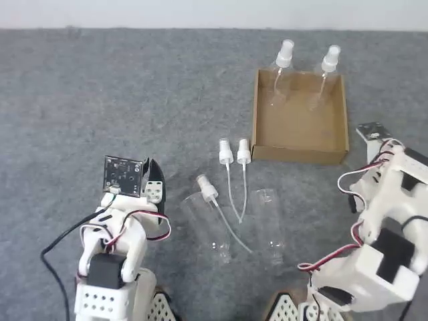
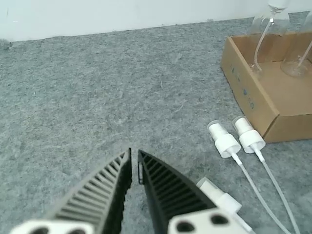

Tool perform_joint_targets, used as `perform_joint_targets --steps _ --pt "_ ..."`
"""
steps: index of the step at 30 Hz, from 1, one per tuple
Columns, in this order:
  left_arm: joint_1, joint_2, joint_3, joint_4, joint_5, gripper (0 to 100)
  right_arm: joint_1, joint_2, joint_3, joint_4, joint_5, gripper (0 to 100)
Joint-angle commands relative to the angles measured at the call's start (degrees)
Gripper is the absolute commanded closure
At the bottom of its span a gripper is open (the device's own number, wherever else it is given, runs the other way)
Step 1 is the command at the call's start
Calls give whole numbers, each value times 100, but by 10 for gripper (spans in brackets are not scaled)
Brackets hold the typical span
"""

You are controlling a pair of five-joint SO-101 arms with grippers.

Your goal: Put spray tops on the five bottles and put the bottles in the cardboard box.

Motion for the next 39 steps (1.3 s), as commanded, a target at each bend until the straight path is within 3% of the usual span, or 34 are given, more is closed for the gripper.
perform_joint_targets --steps 1,10,16,20,22,29,35,39 --pt "-35 18 -40 26 -62 988 145 -154 -70 -31 -431 872" --pt "26 782 -716 158 -703 988 242 -163 -862 189 -475 910" --pt "97 3191 -2316 158 -1020 988 207 -163 -1495 716 -440 912" --pt "589 4932 -3310 158 -985 987 207 -101 -1732 743 431 912" --pt "870 5741 -3758 158 -985 987 207 -101 -1732 690 475 910" --pt "1301 8343 -5560 123 -88 913 154 -92 -1451 356 501 899" --pt "1257 10119 -6985 158 686 892 145 -92 -1046 -48 501 762" --pt "1284 10822 -7451 132 1081 889 136 -101 -941 -101 501 748"
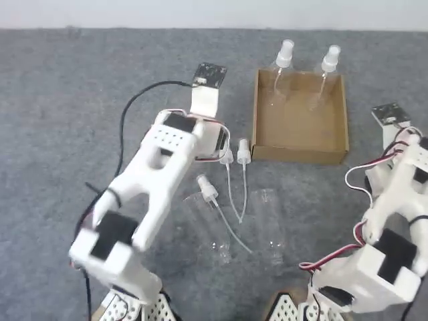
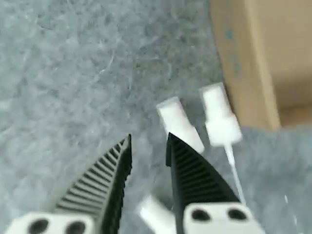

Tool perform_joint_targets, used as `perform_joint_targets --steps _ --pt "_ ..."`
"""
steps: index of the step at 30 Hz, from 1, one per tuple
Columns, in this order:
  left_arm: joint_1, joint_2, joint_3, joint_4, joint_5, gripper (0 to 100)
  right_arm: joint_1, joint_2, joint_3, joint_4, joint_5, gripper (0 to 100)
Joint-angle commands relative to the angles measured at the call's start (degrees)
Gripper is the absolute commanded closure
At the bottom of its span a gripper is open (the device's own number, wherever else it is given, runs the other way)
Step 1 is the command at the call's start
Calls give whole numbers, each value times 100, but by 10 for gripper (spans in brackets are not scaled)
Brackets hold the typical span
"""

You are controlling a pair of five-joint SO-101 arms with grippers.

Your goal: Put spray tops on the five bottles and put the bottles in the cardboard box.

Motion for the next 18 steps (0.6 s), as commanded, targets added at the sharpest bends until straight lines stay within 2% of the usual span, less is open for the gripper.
perform_joint_targets --steps 1,9,18 --pt "35 484 -725 -18 466 888 -48 -101 -44 -92 79 748" --pt "53 1152 -1341 9 686 887 -4 -154 -62 -40 53 748" --pt "211 1275 -1402 -26 686 887 435 -92 9 -101 35 747"
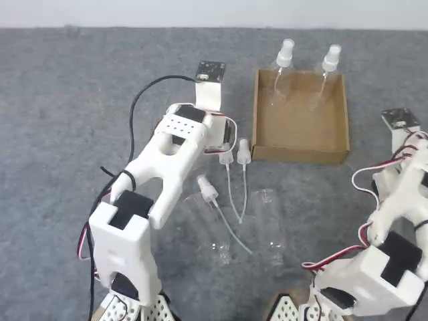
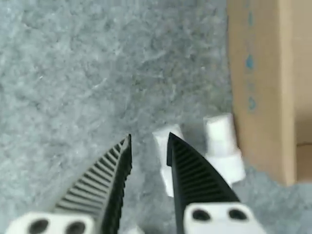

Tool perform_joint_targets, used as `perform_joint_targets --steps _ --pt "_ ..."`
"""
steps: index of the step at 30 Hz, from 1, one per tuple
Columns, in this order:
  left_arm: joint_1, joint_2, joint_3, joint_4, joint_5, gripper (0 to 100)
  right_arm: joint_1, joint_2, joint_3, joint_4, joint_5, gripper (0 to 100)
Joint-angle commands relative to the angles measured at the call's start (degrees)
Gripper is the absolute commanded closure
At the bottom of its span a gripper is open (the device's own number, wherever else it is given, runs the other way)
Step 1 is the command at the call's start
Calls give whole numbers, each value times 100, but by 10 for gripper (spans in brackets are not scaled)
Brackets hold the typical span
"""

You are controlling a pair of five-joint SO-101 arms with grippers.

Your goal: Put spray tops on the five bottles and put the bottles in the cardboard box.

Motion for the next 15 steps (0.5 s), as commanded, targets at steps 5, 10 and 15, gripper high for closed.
perform_joint_targets --steps 5,10,15 --pt "343 -70 -277 -26 53 887 189 -92 97 -101 26 748" --pt "220 -62 -233 -26 105 887 154 -92 264 -576 -484 747" --pt "79 44 -154 -18 105 887 145 -92 369 -743 -642 747"
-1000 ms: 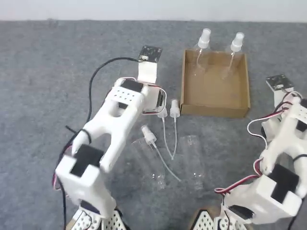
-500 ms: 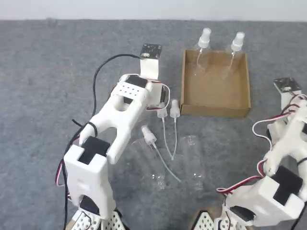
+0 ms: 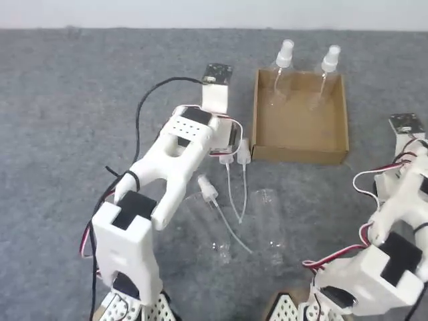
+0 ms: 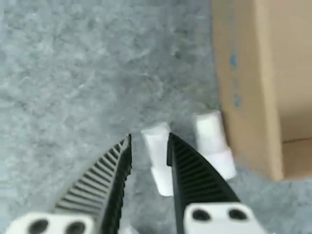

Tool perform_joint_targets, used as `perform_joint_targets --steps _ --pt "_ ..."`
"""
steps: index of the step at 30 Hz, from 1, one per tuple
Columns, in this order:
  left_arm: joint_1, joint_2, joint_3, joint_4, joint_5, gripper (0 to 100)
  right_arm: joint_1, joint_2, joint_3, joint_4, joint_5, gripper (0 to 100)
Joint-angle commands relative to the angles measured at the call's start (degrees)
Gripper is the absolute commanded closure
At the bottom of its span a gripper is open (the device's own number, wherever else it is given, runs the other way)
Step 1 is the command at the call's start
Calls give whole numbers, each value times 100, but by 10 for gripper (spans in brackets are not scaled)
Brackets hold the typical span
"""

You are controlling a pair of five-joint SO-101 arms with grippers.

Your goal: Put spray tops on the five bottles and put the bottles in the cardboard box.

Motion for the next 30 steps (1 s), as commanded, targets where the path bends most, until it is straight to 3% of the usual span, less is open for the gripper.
perform_joint_targets --steps 1,14,20,30 --pt "-62 141 -154 -18 53 887 31 -92 -26 -136 -123 747" --pt "-62 695 -681 501 53 897 57 -92 -9 -163 -97 747" --pt "-35 659 -1007 527 44 990 57 -92 -9 -127 -97 748" --pt "-475 -563 -2422 1899 -404 990 66 -92 -9 -119 -114 747"
